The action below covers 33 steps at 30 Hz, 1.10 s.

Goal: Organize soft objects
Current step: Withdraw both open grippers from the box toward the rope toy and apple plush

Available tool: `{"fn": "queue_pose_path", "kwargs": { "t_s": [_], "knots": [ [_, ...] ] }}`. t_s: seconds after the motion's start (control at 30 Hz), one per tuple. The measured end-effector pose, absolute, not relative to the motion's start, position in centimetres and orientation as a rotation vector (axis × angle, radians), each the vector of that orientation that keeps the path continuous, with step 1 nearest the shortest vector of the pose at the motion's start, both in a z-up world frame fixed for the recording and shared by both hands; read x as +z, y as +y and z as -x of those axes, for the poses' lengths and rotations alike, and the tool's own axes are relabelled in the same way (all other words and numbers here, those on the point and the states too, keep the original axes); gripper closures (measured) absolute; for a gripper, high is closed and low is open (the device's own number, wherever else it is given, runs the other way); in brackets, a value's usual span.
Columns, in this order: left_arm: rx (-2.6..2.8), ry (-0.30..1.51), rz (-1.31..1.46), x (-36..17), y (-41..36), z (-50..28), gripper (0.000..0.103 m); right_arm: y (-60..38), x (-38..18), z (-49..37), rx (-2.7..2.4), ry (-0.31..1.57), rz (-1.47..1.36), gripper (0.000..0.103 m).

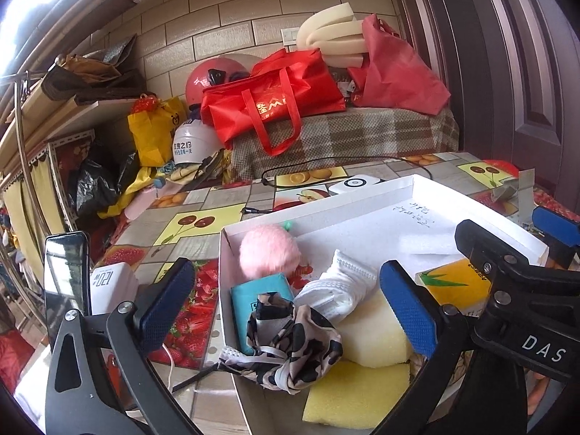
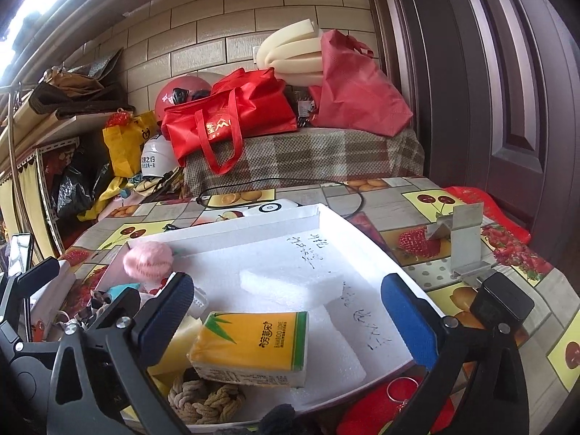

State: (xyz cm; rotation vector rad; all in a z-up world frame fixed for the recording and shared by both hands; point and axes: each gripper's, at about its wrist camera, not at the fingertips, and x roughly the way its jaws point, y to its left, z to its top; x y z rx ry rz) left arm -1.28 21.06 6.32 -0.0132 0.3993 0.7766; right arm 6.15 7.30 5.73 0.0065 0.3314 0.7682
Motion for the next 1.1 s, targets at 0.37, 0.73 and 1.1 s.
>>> {"fn": "queue_pose_path", "kwargs": {
  "t_s": [0.37, 0.73, 1.1],
  "knots": [
    [0.763, 0.354, 0.016, 6.7, 20.5, 2.0, 0.000, 6.5, 6.0, -5.3, 0.762, 0.273, -0.029, 0.000],
    [0.734, 0.351, 0.016, 6.7, 19.2, 2.9, 0.000, 5.1, 5.8, -4.9, 0.772, 0.279, -0.029, 0.000],
    [0.621, 0.344, 0.059, 6.6, 17.3, 4.9, 0.000, -0.6, 5.1, -4.0, 0.778, 0.306, 0.048, 0.000]
  ]
}}
